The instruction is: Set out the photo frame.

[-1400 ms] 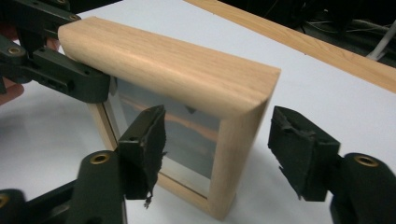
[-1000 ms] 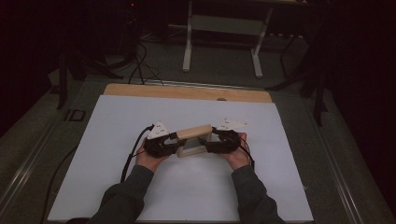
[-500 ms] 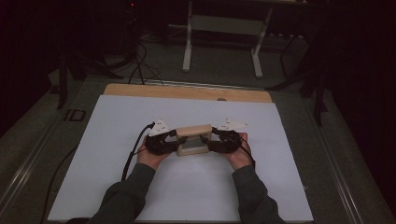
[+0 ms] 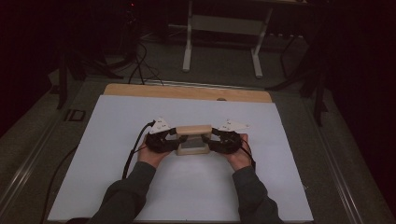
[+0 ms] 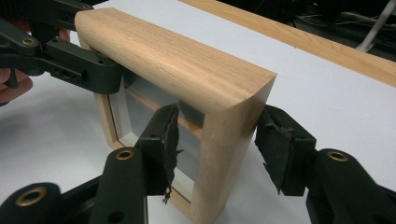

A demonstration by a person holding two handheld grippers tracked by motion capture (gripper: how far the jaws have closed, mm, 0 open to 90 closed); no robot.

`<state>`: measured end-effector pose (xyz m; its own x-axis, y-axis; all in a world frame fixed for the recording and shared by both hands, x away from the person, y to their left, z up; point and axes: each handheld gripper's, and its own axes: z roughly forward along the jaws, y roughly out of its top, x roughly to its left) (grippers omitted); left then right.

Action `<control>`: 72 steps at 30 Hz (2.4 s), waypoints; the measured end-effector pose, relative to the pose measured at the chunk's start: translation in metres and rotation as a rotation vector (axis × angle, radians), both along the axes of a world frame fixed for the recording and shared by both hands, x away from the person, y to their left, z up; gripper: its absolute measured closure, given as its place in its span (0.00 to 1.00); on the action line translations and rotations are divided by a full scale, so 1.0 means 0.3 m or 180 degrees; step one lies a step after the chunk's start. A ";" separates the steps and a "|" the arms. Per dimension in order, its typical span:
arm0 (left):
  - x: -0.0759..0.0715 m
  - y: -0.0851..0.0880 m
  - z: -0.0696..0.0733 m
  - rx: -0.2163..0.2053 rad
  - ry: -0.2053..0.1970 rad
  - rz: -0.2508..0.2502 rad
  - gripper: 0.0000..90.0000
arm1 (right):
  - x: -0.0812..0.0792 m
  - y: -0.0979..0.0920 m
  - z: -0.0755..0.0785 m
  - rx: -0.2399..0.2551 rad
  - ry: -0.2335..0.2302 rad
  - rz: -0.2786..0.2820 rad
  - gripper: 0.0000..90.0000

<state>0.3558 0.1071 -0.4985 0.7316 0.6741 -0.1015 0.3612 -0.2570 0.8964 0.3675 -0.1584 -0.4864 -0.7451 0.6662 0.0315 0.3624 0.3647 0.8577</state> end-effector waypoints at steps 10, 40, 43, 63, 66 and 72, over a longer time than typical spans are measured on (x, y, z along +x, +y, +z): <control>0.019 0.009 -0.004 -0.0083 0.0053 -0.0035 0.56 | 0.002 0.002 -0.003 0.0051 0.0029 -0.0056 0.56; 0.053 0.004 -0.006 -0.0144 0.0132 0.0002 0.52 | 0.010 -0.001 -0.008 0.0103 0.0066 -0.0133 0.58; 0.060 0.004 -0.009 -0.0178 0.0144 0.0024 0.52 | 0.014 0.002 -0.008 0.0091 0.0079 -0.0153 0.58; 0.085 0.003 -0.022 -0.0258 0.0231 0.0125 0.51 | 0.033 0.015 -0.018 0.0010 0.0173 -0.0283 0.59; 0.089 0.006 -0.025 -0.0267 0.0228 0.0110 0.51 | 0.033 0.018 -0.021 -0.0005 0.0172 -0.0286 0.59; 0.090 0.008 -0.025 -0.0253 0.0219 0.0069 0.52 | 0.028 0.017 -0.020 0.0013 0.0197 -0.0295 0.59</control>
<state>0.3830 0.1095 -0.5059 0.7063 0.6776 -0.2050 0.4275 -0.1774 0.8864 0.3760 -0.1533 -0.4923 -0.6767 0.7320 0.0784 0.4468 0.3237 0.8341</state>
